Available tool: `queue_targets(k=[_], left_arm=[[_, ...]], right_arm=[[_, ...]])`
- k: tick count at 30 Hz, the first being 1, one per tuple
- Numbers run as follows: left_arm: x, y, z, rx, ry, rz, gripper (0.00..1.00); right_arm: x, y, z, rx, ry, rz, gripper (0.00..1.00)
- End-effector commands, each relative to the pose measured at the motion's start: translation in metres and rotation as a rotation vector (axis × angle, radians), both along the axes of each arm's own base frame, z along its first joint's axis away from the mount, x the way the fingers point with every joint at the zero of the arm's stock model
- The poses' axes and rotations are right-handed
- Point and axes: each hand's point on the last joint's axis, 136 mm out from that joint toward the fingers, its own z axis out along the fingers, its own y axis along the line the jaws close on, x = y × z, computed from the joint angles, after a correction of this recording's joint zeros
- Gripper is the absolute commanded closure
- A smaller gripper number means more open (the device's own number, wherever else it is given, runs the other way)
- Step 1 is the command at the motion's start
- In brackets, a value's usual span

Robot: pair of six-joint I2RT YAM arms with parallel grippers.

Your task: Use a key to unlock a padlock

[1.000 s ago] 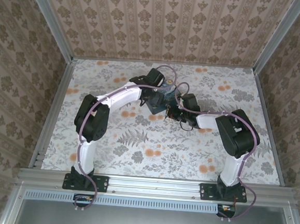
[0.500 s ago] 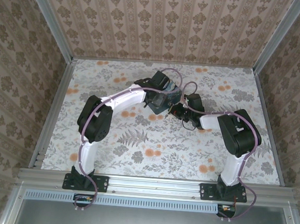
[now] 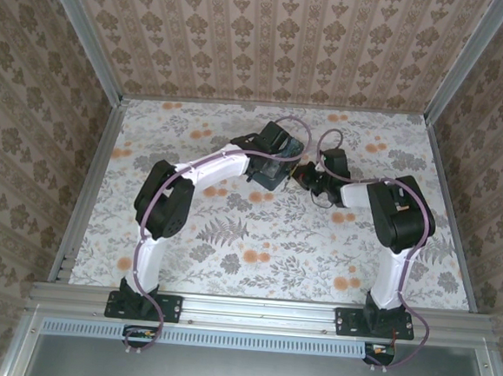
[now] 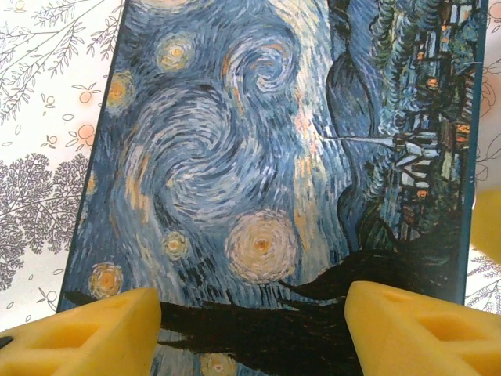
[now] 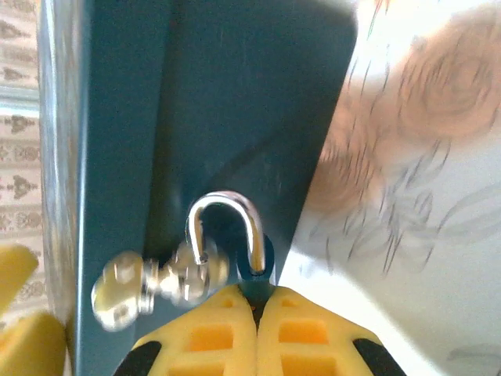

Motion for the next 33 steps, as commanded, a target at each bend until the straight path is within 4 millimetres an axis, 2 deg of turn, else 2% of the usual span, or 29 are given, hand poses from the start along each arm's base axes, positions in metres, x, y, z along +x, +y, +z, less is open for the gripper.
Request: queue_targets(k=[1,4,7,11,15,20,24,29,33], left_arm=[[-0.040,0.035,-0.075,0.231,0.216,-0.038,0.32],[-0.041,0.034,-0.076,0.230,0.218,-0.037,0.32],[-0.040,0.031,-0.072,0.209,0.215,-0.035,0.31],[-0.036,0.023,-0.059,0.168,0.202,-0.036,0.28],[-0.031,0.014,-0.035,0.084,0.187,-0.034,0.26],[-0.024,0.005,0.009,-0.053,0.138,-0.030,0.24],[-0.021,0.005,0.045,-0.115,0.087,-0.028,0.22],[-0.019,0.012,0.089,-0.183,0.022,-0.018,0.21],[-0.018,0.024,0.115,-0.225,-0.024,0.004,0.18]], right_arm=[[0.023,-0.021,0.009,0.015,0.005,-0.030,1.00],[0.022,-0.031,0.009,0.014,0.013,-0.029,1.00],[0.012,-0.040,0.011,0.009,0.009,-0.043,1.00],[-0.010,-0.040,0.016,0.038,-0.008,-0.043,1.00],[-0.037,-0.031,0.020,0.047,-0.021,-0.001,1.00],[-0.078,-0.009,0.027,0.020,-0.037,0.092,1.00],[-0.109,0.010,0.029,-0.019,-0.041,0.172,1.00],[-0.148,0.046,0.027,-0.084,-0.046,0.309,1.00],[-0.168,0.079,0.029,-0.076,-0.060,0.397,1.00]])
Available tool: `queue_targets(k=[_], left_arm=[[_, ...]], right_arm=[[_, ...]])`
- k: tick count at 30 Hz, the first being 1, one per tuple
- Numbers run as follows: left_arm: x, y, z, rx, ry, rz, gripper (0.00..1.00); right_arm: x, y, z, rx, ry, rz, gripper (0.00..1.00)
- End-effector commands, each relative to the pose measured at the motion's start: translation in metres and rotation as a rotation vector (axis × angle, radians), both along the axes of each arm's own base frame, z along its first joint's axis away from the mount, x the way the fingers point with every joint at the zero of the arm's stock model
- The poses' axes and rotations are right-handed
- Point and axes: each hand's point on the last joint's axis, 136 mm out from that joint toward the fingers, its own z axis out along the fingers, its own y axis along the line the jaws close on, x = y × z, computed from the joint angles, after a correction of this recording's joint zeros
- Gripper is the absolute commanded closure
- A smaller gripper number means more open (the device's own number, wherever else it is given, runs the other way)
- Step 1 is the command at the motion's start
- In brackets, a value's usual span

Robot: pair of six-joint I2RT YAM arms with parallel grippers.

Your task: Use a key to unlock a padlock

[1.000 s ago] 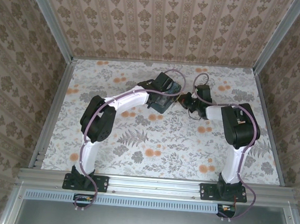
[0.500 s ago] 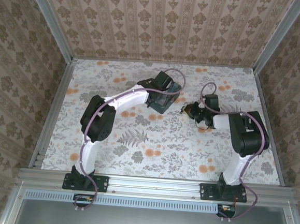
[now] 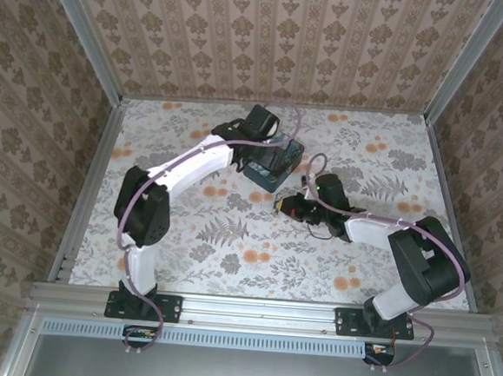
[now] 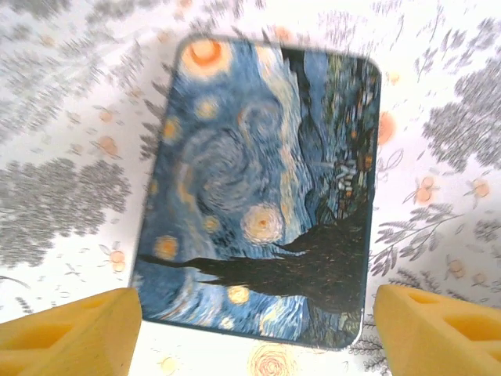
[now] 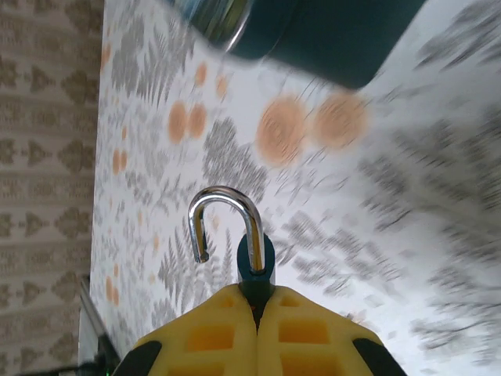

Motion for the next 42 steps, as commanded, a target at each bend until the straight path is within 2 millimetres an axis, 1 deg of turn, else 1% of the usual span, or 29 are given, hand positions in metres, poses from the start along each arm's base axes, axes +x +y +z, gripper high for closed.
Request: queue_targets(k=[1,5,7,10,13,14,15,16,18,20,22,23,25,27,28,30,32,35,36,37,38,42], left_arm=[[-0.002,0.016,0.034,-0.066,-0.036,0.037,0.16],[-0.004,0.032,0.050,-0.102,-0.055,0.064,0.14],[-0.005,0.041,0.053,-0.112,-0.059,0.082,0.14],[-0.010,0.051,0.055,-0.123,-0.064,0.102,0.13],[-0.016,0.061,0.050,-0.129,-0.049,0.123,0.11],[-0.017,0.064,0.049,-0.133,-0.046,0.133,0.04],[-0.018,0.067,0.048,-0.137,-0.045,0.142,0.02],[-0.020,0.071,0.047,-0.144,-0.043,0.153,0.01],[-0.023,0.079,0.045,-0.153,-0.041,0.176,0.00],[-0.026,0.087,0.045,-0.168,-0.041,0.193,0.00],[-0.028,0.095,0.047,-0.178,-0.044,0.211,0.00],[-0.030,0.100,0.048,-0.182,-0.046,0.223,0.00],[-0.031,0.110,0.050,-0.187,-0.058,0.249,0.00],[-0.031,0.124,0.052,-0.181,-0.078,0.286,0.00],[-0.031,0.132,0.055,-0.180,-0.091,0.308,0.00],[-0.030,0.149,0.056,-0.169,-0.111,0.360,0.00],[-0.029,0.168,0.059,-0.156,-0.152,0.418,0.00],[-0.030,0.191,0.068,-0.145,-0.226,0.489,0.00],[-0.031,0.196,0.069,-0.136,-0.251,0.497,0.00],[-0.028,0.213,0.073,-0.122,-0.294,0.537,0.00],[-0.029,0.222,0.079,-0.110,-0.339,0.554,0.00],[-0.032,0.249,0.085,-0.055,-0.461,0.584,0.00]], right_arm=[[-0.017,0.020,-0.002,-0.025,-0.013,0.063,1.00],[-0.031,0.063,0.001,0.007,-0.012,0.161,1.00],[-0.031,0.074,-0.001,0.043,0.001,0.174,1.00],[-0.027,0.076,-0.018,0.052,0.040,0.161,1.00],[-0.021,0.070,-0.034,0.038,0.068,0.138,1.00],[-0.018,0.066,-0.039,0.032,0.078,0.124,1.00],[-0.017,0.062,-0.042,0.028,0.083,0.114,0.96],[-0.015,0.056,-0.045,0.021,0.091,0.101,0.90],[-0.011,0.044,-0.048,0.018,0.099,0.074,0.81],[-0.009,0.028,-0.049,0.007,0.104,0.046,0.65],[-0.006,0.010,-0.047,-0.006,0.103,0.013,0.52],[-0.004,0.000,-0.043,-0.006,0.099,-0.006,0.47],[-0.001,-0.017,-0.034,-0.010,0.084,-0.039,0.37],[0.003,-0.033,-0.020,-0.017,0.059,-0.069,0.26],[0.007,-0.042,-0.009,-0.021,0.035,-0.091,0.15],[0.014,-0.058,0.012,-0.040,-0.012,-0.126,0.01],[0.022,-0.076,0.040,-0.079,-0.079,-0.170,0.01],[0.034,-0.105,0.074,-0.156,-0.163,-0.256,0.01],[0.038,-0.115,0.081,-0.177,-0.175,-0.293,0.00],[0.041,-0.127,0.090,-0.198,-0.196,-0.336,0.00],[0.045,-0.140,0.099,-0.216,-0.219,-0.384,0.01],[0.057,-0.188,0.121,-0.311,-0.305,-0.559,0.00]])
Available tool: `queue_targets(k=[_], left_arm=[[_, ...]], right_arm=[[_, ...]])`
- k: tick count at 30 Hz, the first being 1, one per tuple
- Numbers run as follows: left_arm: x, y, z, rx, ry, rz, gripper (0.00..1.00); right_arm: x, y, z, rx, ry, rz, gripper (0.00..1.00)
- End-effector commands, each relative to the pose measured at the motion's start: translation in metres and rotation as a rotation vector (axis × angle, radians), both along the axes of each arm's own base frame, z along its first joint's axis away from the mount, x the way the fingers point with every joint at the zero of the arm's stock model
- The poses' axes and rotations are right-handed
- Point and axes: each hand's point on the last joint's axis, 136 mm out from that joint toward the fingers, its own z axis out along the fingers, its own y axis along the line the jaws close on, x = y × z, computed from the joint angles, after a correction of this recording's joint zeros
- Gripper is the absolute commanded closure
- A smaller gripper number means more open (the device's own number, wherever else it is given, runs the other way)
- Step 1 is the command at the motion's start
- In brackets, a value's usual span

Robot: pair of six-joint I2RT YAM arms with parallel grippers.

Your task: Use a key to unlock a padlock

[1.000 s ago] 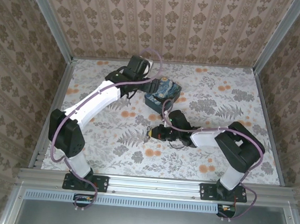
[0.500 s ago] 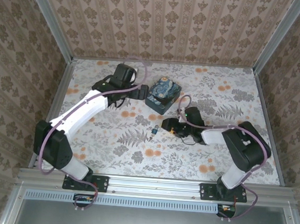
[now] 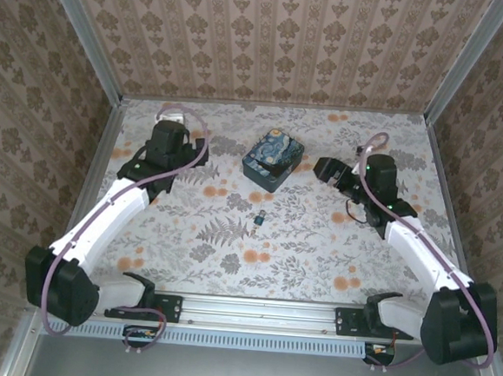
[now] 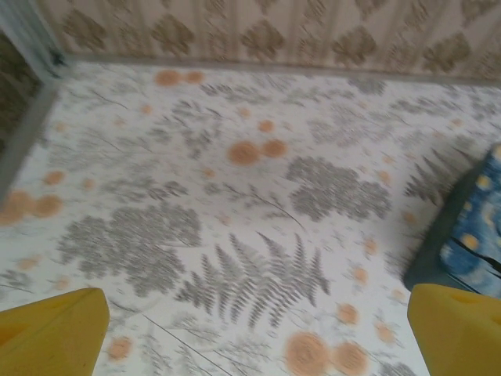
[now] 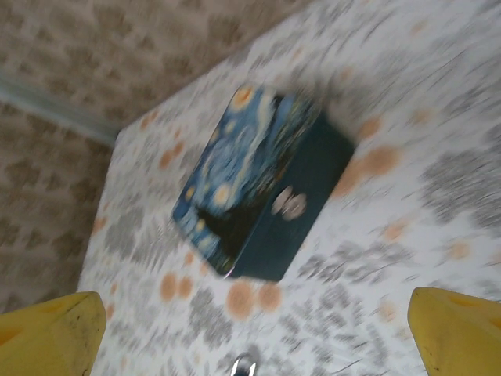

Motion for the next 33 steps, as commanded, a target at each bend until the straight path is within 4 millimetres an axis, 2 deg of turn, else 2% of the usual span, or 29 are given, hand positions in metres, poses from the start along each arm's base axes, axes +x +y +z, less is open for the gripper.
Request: queue_targets(k=[1,4,9,12,16,21,27,29,33], left_arm=[[0.005,0.029,0.025,0.090,-0.149,0.077,0.00],[0.003,0.047,0.022,0.139,-0.163,0.105,0.00],[0.004,0.090,0.002,0.139,-0.155,0.202,0.00],[0.007,0.110,-0.015,0.142,-0.152,0.226,0.00],[0.008,0.129,-0.037,0.148,-0.170,0.260,0.00],[0.013,0.136,-0.059,0.162,-0.182,0.270,0.00],[0.017,0.134,-0.101,0.174,-0.130,0.260,0.00],[0.018,0.131,-0.113,0.201,-0.133,0.243,0.00],[0.020,0.122,-0.126,0.235,-0.219,0.196,0.00]], right_arm=[[0.003,-0.051,0.002,-0.157,-0.008,-0.188,0.00],[0.007,-0.083,0.012,-0.256,-0.073,-0.302,0.01],[0.011,-0.119,0.015,-0.500,-0.153,-0.408,0.00],[0.013,-0.136,0.005,-0.627,-0.197,-0.470,0.01],[0.009,-0.154,-0.024,-0.693,-0.166,-0.528,0.00],[0.011,-0.160,-0.055,-0.695,-0.143,-0.530,0.00],[0.019,-0.160,-0.087,-0.687,-0.151,-0.501,0.00],[0.022,-0.155,-0.087,-0.678,-0.155,-0.467,0.00],[0.026,-0.129,-0.093,-0.654,-0.229,-0.307,0.00]])
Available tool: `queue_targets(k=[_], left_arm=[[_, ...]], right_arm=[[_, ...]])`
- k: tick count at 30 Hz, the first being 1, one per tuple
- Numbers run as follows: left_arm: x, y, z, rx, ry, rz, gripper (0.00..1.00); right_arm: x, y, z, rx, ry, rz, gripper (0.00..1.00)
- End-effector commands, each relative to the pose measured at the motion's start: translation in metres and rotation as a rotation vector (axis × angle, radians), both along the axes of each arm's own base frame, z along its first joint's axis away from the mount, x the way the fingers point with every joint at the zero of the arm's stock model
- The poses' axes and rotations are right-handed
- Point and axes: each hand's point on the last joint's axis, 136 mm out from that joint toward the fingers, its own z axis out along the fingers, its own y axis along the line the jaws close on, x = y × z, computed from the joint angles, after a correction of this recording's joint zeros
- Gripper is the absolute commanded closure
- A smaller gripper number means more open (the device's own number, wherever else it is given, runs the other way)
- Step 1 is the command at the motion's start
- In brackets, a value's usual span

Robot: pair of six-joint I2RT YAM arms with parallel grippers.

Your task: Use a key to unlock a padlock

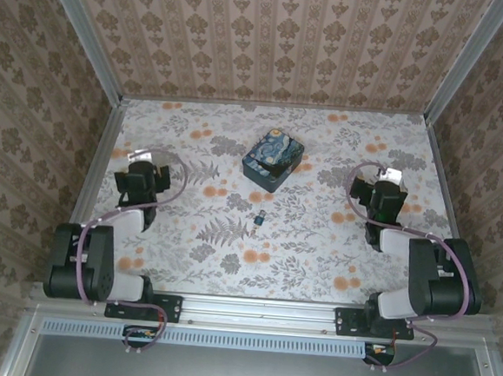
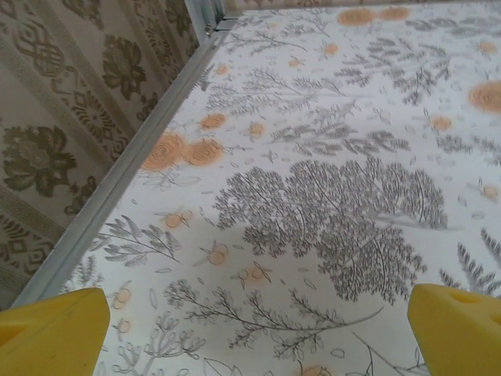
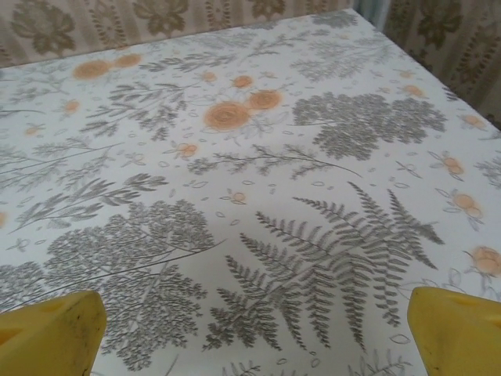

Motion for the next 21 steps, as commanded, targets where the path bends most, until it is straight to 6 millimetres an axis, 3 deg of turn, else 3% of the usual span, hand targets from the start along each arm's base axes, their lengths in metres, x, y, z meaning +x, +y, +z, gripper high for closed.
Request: queue_targets(k=[1,8,13,21], left_arm=[[0.012,-0.011,0.012,0.036,-0.142,-0.066,0.00],[0.021,-0.031,-0.001,0.051,-0.148,-0.189,0.00],[0.024,-0.026,-0.007,-0.035,-0.099,-0.212,0.00],[0.024,-0.026,-0.007,-0.034,-0.099,-0.211,0.00]], right_arm=[[0.009,0.023,0.010,-0.003,-0.103,0.155,0.00],[0.017,0.032,-0.001,0.003,-0.069,0.211,0.00],[0.018,0.032,-0.001,0.002,-0.069,0.210,0.00],[0.012,0.027,0.001,-0.017,-0.092,0.171,0.00]])
